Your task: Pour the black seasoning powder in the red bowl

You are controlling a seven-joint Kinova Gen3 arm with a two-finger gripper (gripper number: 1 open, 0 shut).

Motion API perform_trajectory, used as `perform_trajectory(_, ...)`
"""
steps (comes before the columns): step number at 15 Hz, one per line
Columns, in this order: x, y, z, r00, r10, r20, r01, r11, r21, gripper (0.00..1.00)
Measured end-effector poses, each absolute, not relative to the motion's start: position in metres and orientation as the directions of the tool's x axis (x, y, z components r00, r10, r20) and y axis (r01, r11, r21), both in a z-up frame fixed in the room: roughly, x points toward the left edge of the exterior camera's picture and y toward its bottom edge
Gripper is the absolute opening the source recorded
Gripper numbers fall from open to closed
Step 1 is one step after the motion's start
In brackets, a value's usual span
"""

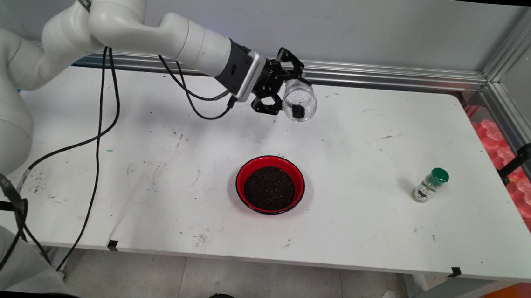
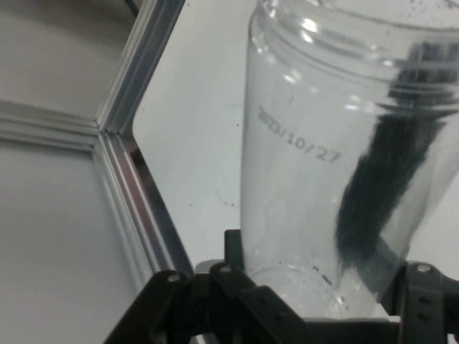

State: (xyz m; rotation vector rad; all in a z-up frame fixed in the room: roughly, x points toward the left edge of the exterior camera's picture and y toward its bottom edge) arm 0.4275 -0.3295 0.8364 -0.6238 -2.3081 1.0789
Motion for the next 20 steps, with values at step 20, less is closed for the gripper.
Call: perform_trajectory(20,0.403,-0.379,0.812,-0.686,0.119,0.718,-0.236,0.897,-0.373,0.0)
